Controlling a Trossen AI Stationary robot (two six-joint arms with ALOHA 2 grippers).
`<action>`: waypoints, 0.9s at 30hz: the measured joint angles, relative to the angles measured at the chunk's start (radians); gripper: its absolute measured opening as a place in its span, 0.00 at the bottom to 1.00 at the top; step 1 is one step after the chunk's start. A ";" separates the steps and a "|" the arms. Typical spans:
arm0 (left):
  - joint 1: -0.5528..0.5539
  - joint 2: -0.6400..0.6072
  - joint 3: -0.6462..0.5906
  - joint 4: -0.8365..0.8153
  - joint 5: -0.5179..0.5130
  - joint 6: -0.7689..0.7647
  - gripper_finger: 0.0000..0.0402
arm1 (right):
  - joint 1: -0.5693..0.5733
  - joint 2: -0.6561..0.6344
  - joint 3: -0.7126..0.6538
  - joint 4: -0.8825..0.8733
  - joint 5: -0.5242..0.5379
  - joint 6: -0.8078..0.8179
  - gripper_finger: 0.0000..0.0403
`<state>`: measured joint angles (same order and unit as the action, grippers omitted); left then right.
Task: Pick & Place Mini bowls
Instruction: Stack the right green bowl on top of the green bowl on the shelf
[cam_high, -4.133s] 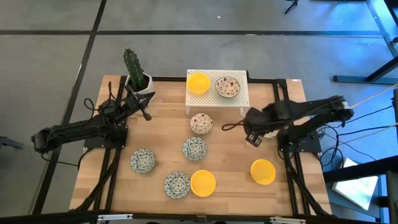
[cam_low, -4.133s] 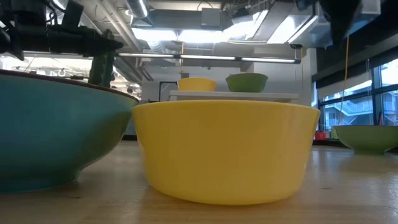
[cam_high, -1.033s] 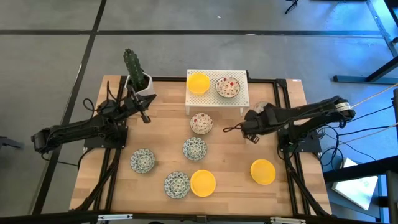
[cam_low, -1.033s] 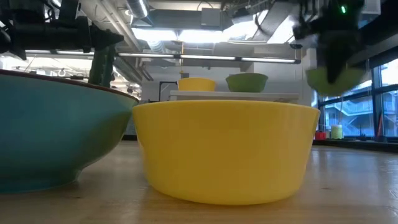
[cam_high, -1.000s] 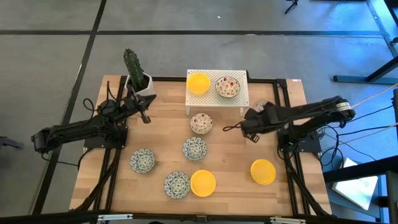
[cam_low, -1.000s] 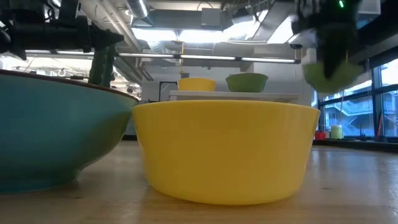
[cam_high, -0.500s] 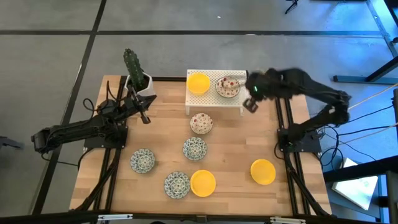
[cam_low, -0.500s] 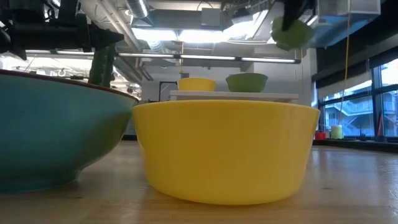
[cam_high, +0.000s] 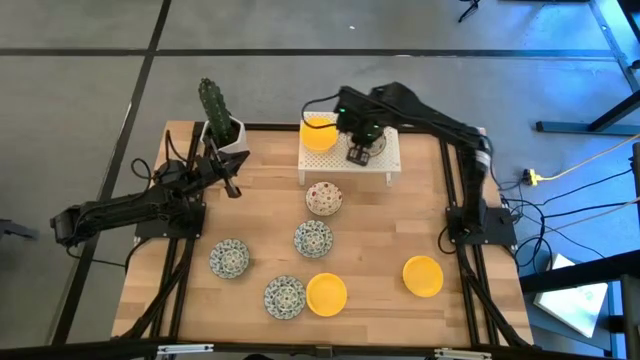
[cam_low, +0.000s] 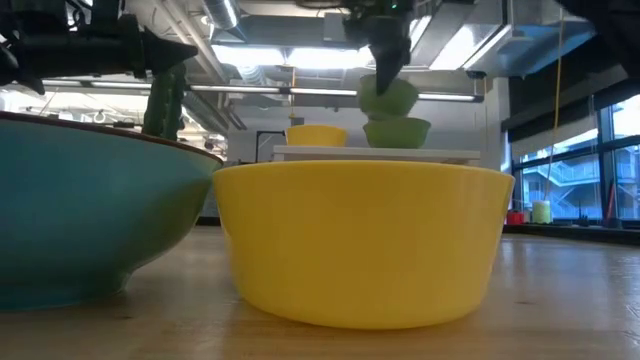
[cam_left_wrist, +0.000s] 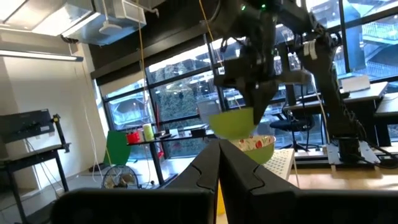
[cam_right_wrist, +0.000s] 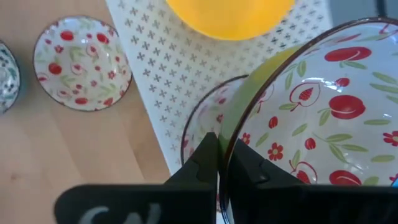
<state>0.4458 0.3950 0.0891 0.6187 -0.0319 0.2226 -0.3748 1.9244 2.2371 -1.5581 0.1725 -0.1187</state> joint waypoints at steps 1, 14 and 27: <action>0.000 0.000 0.000 -0.001 0.000 0.000 0.02 | 0.000 0.023 0.023 -0.016 -0.005 -0.003 0.03; 0.000 0.000 0.000 -0.047 0.007 -0.004 0.01 | 0.018 0.080 0.029 -0.014 -0.016 -0.015 0.03; 0.000 0.000 0.000 -0.070 0.007 -0.029 0.00 | 0.047 0.077 0.029 -0.013 -0.006 -0.026 0.03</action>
<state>0.4461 0.3954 0.0891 0.5488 -0.0246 0.1932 -0.3283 2.0010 2.2662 -1.5715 0.1669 -0.1446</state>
